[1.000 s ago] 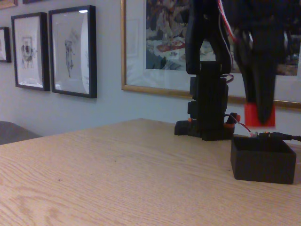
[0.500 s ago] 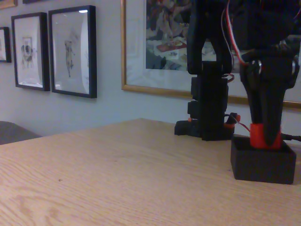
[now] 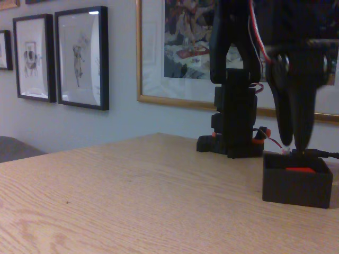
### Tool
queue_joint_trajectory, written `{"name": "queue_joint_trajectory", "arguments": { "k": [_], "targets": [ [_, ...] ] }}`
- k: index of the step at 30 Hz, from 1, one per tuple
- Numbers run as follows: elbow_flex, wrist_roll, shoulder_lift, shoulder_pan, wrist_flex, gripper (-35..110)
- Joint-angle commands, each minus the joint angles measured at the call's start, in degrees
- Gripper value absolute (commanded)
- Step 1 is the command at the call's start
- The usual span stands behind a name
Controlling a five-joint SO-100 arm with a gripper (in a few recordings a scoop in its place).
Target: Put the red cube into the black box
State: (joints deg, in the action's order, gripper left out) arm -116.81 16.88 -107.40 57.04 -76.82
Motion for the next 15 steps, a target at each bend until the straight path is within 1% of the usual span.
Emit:
{"name": "queue_joint_trajectory", "arguments": {
  "k": [1,6,10,12,15],
  "targets": [
    [2.02,-1.14,-7.03,-6.86,-1.32,18],
    [-4.66,-5.71,-17.58,-22.06,-0.18,17],
    [-11.25,-10.28,-21.97,-34.63,1.67,18],
    [-16.26,-11.78,-25.05,-39.20,5.27,16],
    [-21.36,-13.36,-26.81,-44.47,8.61,17]
  ]
}}
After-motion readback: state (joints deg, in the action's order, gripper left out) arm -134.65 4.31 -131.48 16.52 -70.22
